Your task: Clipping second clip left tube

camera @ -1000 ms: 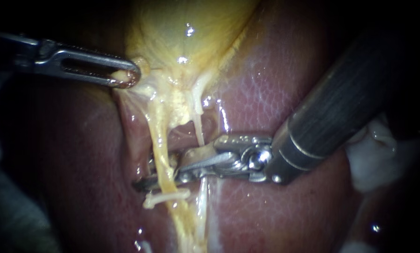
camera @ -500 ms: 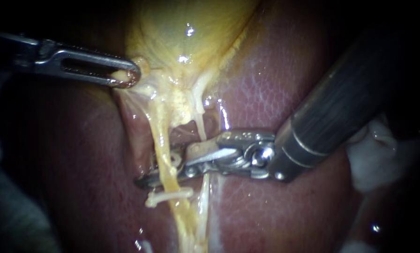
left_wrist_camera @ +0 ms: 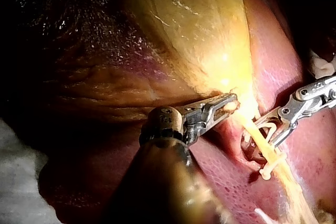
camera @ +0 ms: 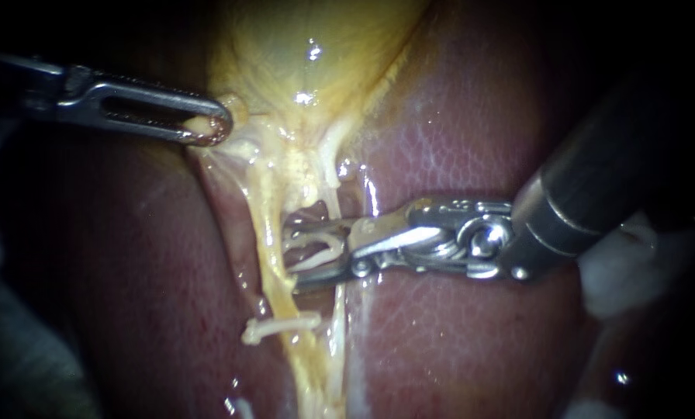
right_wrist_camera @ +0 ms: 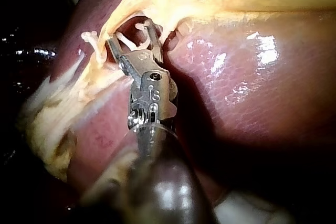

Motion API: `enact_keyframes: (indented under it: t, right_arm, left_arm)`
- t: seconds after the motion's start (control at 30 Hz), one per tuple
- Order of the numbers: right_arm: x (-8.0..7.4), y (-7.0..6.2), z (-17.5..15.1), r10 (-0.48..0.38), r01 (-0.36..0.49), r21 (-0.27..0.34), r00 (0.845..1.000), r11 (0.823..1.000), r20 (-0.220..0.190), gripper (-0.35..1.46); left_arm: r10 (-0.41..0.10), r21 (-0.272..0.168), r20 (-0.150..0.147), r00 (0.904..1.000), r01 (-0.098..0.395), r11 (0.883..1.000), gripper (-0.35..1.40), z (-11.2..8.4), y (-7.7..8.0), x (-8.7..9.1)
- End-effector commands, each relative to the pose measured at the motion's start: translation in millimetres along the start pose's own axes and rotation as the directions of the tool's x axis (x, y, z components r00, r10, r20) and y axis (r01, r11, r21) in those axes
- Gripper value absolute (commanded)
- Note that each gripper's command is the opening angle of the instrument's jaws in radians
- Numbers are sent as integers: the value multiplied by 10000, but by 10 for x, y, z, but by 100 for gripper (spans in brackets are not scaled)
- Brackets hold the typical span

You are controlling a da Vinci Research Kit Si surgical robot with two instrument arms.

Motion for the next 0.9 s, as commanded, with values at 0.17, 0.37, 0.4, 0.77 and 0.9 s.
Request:
enact_keyframes:
  t: [0.17,0.37,0.4,0.77,0.9]
  right_arm:
    - [1,-1,-14,-166,166,80,9999,9998,18,50]
    - [5,-3,-37,-304,303,214,9995,9993,34,50]
    - [5,-3,-40,-303,302,233,9995,9993,38,50]
    - [1,-8,-46,-410,423,1249,9991,9913,-133,50]
    - [0,-11,-47,236,-187,1882,9994,9820,-239,50]
  left_arm:
    - [2,-6,2,10000,-2,10000,-35,-1,0,0]
    - [3,-8,3,10000,-3,10000,-35,-1,0,0]
    - [3,-8,3,10000,-3,10000,-35,-1,0,0]
    - [3,-9,5,10000,-3,10000,-35,-1,0,0]
    - [3,-10,5,10000,-3,10000,-35,-1,0,0]
